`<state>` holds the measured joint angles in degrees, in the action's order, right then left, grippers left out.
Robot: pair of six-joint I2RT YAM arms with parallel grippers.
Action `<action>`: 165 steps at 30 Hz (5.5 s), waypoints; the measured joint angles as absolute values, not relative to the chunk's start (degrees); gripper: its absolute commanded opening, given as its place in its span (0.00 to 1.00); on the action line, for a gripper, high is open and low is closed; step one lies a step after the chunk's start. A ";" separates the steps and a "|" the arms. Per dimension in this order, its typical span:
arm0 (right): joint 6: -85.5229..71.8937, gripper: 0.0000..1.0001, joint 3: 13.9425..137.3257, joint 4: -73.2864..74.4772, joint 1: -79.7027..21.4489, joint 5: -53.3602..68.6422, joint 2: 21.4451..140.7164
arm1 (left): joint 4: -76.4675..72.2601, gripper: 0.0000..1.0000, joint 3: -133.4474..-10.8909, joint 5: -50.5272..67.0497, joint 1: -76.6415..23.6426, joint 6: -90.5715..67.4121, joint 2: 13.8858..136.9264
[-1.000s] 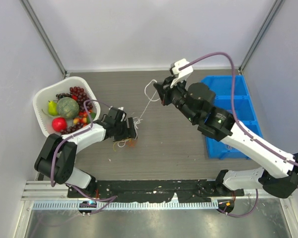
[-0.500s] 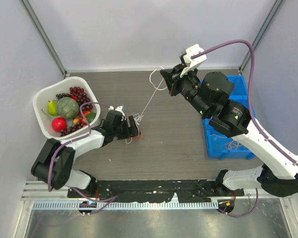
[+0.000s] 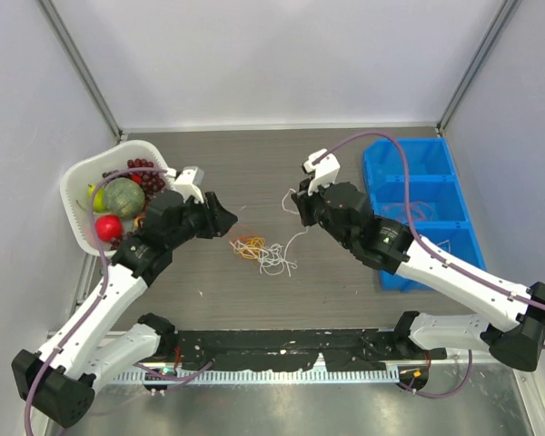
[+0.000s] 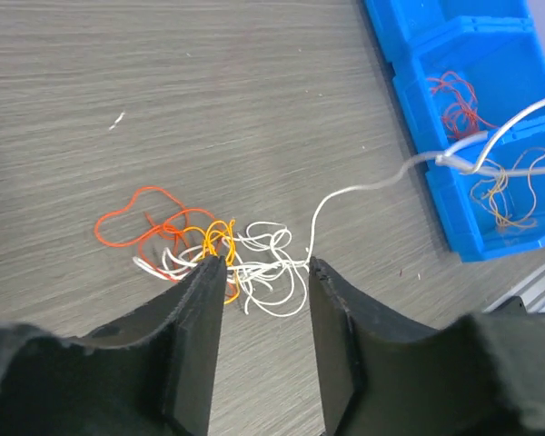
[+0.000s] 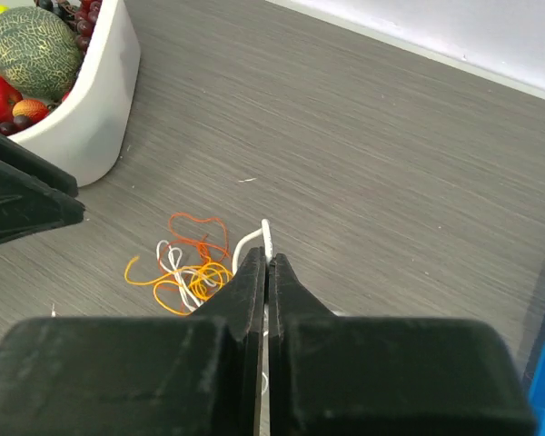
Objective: Untangle the cables
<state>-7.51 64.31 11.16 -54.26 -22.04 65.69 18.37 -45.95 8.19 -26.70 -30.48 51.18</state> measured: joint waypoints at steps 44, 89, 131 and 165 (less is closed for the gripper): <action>-11.11 0.25 60.51 10.70 -54.26 -16.60 56.90 | 20.08 0.00 -39.29 7.64 -29.41 -39.57 67.99; -15.07 0.81 44.58 -14.90 -58.19 -17.63 80.18 | 24.34 0.00 -105.49 12.12 -29.58 -41.56 54.43; -14.04 0.68 53.43 -18.70 -56.03 18.94 78.17 | 19.35 0.00 -86.74 18.15 -29.58 -50.61 55.57; -10.59 0.66 54.35 -15.07 -53.04 20.03 77.60 | 18.83 0.00 -86.74 19.75 -29.58 -51.05 54.89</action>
<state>-10.59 54.35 -15.07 -53.04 20.03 77.60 18.83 -86.74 19.75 -29.58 -51.05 54.89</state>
